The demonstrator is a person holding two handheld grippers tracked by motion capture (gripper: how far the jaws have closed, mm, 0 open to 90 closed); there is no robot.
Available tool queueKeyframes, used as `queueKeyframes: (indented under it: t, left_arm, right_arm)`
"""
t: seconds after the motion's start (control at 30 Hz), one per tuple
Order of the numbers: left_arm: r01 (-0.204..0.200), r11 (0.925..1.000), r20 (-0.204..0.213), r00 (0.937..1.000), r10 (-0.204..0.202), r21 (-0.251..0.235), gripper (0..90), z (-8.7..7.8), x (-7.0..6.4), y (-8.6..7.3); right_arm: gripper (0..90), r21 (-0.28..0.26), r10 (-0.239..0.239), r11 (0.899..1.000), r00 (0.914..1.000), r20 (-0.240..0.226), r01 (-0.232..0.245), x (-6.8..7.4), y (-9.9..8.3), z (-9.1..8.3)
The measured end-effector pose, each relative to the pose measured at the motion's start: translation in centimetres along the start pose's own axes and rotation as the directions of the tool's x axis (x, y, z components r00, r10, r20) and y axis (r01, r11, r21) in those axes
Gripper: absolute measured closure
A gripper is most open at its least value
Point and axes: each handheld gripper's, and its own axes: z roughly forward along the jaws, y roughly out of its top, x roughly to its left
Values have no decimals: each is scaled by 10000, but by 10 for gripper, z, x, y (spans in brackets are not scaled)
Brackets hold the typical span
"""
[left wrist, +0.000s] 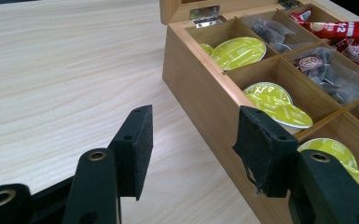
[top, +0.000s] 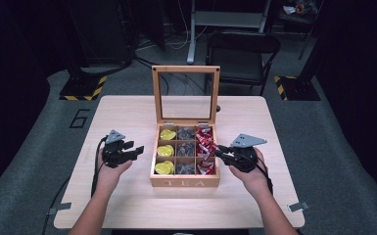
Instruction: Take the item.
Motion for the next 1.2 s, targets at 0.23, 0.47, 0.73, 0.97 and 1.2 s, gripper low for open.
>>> queueKeyframes:
  t: [0.23,0.47,0.73,0.97,1.2]
  left_arm:
    - [-17,10000,-33,10000,17,-17,464,-1,2,0]
    - [22,10000,-81,10000,-23,-76,464,0,2,-1]
    - [53,10000,-39,10000,-53,-39,464,0,3,0]
    - [89,10000,-69,9999,-89,-46,464,-2,3,-1]
    - [76,10000,-78,9999,-77,-37,464,-1,4,-1]
  right_arm:
    - [750,-65,185,9998,9996,217,-183,-8,-1,-4]
    - [750,-173,424,9990,9974,581,-415,-20,-4,-14]
    - [750,-191,678,9976,9910,1151,-660,-34,-12,-23]
    - [750,-109,903,9959,9817,1674,-898,-47,-22,-25]
    - [750,-23,1039,9944,9745,1989,-1056,-56,-30,-25]
